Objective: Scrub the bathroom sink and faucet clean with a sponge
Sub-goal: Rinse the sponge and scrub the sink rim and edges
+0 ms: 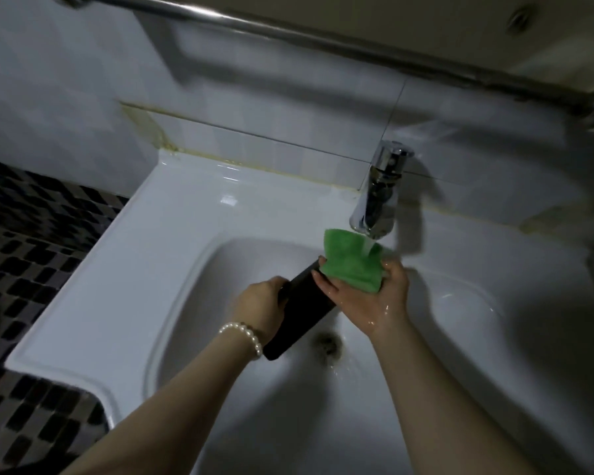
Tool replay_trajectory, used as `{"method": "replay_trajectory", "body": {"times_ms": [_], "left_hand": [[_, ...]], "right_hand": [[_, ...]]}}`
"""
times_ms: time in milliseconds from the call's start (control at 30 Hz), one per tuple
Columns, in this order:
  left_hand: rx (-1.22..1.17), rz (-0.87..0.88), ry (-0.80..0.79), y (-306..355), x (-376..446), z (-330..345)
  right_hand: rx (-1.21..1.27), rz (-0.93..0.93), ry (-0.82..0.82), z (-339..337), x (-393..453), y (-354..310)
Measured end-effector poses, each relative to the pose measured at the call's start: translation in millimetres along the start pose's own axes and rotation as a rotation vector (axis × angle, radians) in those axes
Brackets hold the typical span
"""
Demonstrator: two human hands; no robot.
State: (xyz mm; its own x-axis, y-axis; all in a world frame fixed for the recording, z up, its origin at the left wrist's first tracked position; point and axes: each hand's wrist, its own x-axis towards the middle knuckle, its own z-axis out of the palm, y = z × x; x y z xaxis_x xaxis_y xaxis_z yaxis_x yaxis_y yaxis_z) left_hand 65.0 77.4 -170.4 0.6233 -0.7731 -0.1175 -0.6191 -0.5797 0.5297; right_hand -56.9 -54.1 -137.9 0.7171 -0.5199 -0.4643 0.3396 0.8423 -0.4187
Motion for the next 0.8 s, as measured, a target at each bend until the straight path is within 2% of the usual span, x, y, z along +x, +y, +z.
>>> {"method": "replay_trajectory", "body": {"times_ms": [67, 167, 267, 333, 400, 500, 567, 667, 733, 800], "left_hand": [[-0.004, 0.004, 0.056, 13, 6, 4], [0.024, 0.096, 0.104, 33, 11, 10], [0.077, 0.335, 0.174, 58, 11, 13], [0.081, 0.538, 0.251, 74, 10, 17], [0.067, 0.689, 0.383, 81, 8, 23], [0.049, 0.854, 0.567, 81, 3, 30], [0.029, 0.957, 0.636, 79, -1, 31], [0.048, 1.024, 0.676, 73, -3, 31], [0.069, 1.031, 0.66, 68, -4, 34], [0.083, 1.026, 0.581, 59, -8, 35]], "right_hand": [[-0.007, -0.014, -0.01, 1, -4, -8], [-0.213, -0.13, 0.185, 5, -12, -25], [-0.551, -0.434, 0.475, -2, -23, -46], [-0.801, -0.584, 0.525, -10, -35, -60], [-0.916, -0.585, 0.558, -19, -47, -72], [-0.88, -0.611, 0.743, -35, -62, -90], [-0.786, -0.475, 0.811, -44, -70, -92], [-0.617, -0.196, 0.626, -45, -70, -71], [-0.571, -0.2, 0.564, -44, -64, -57], [-0.47, -0.304, 0.541, -44, -57, -47]]}}
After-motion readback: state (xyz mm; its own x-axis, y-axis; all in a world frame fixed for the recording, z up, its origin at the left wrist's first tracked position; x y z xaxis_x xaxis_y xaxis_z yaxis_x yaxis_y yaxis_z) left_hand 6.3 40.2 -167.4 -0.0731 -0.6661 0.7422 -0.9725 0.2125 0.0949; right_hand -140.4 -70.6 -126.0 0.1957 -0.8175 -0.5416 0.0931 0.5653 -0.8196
